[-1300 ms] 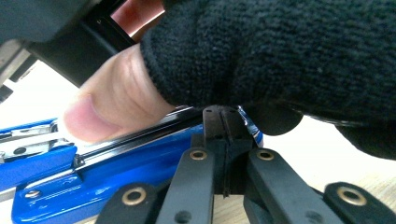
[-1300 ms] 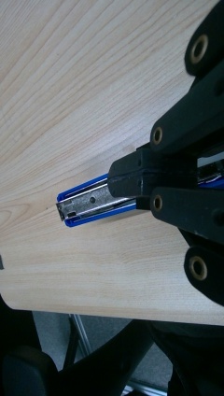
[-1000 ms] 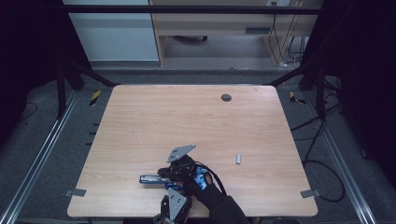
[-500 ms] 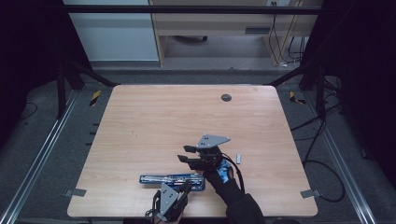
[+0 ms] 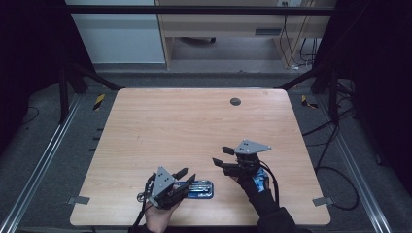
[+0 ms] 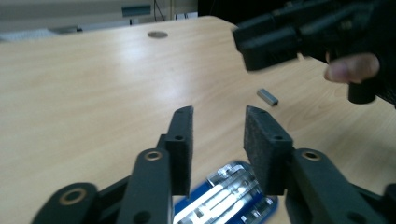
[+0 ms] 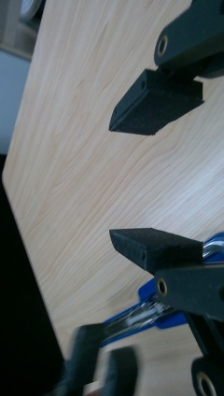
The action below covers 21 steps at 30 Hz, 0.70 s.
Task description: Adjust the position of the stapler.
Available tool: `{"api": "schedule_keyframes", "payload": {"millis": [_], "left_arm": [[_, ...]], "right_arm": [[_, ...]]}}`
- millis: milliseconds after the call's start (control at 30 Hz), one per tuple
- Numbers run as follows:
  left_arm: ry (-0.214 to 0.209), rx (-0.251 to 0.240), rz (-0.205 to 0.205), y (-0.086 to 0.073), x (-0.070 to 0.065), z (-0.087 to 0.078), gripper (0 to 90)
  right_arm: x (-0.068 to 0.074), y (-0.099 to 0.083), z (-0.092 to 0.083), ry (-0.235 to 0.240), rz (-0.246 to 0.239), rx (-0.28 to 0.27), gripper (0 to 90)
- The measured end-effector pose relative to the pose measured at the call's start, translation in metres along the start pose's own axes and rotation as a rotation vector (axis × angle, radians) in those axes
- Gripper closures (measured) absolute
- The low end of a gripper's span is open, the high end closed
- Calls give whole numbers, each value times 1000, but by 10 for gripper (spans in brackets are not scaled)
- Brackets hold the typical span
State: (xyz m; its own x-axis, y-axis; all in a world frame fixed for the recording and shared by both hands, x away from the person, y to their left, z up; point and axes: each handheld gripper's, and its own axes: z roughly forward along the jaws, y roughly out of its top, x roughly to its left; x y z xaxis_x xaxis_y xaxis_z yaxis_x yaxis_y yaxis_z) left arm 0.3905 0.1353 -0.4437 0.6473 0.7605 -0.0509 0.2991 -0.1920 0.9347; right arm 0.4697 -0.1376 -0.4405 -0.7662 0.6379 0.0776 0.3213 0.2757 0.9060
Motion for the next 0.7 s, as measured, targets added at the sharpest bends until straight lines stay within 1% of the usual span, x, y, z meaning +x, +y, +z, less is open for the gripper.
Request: {"api": "schedule_keyframes", "payload": {"millis": [33,67,100,133,167,233,267,300,333,367,400,467,533,600,633,667,700], "left_arm": [[4,6,6,4,3,1,567],[-1,13,14,9,7,2,546],[-4,22,20,13,11,3,529],[-1,29,18,16,15,3,505],[1,31,14,20,20,3,505],[3,30,11,26,29,3,478],[8,31,13,29,36,1,465],[19,30,9,31,41,0,456],[30,31,11,34,46,-2,456],[36,32,12,35,49,-3,446],[47,36,18,37,54,-4,446],[60,35,28,39,63,-8,439],[72,39,28,39,71,-11,436],[77,41,23,36,80,-15,436],[89,51,30,35,84,-17,433],[100,58,36,33,86,-18,433],[124,80,53,28,94,-22,433]], "right_arm": [[-2,-2,-3,-19,2,15,387],[-5,-3,-7,-38,5,29,385],[-8,-6,-10,-50,11,32,378],[-14,-11,-17,-77,35,35,369],[-14,-11,-17,-77,35,35,369],[-20,-15,-23,-96,56,45,375],[-22,-17,-26,-105,63,47,377],[-28,-21,-33,-128,74,51,393],[-28,-21,-33,-128,74,51,393],[-31,-23,-38,-147,80,61,403],[-31,-23,-38,-147,80,61,403],[-33,-26,-42,-168,83,69,417],[-36,-31,-48,-189,96,81,443],[-37,-32,-49,-193,100,80,448],[-39,-35,-51,-208,114,89,451],[-39,-35,-51,-208,114,89,451],[-40,-38,-53,-216,123,104,460]]}}
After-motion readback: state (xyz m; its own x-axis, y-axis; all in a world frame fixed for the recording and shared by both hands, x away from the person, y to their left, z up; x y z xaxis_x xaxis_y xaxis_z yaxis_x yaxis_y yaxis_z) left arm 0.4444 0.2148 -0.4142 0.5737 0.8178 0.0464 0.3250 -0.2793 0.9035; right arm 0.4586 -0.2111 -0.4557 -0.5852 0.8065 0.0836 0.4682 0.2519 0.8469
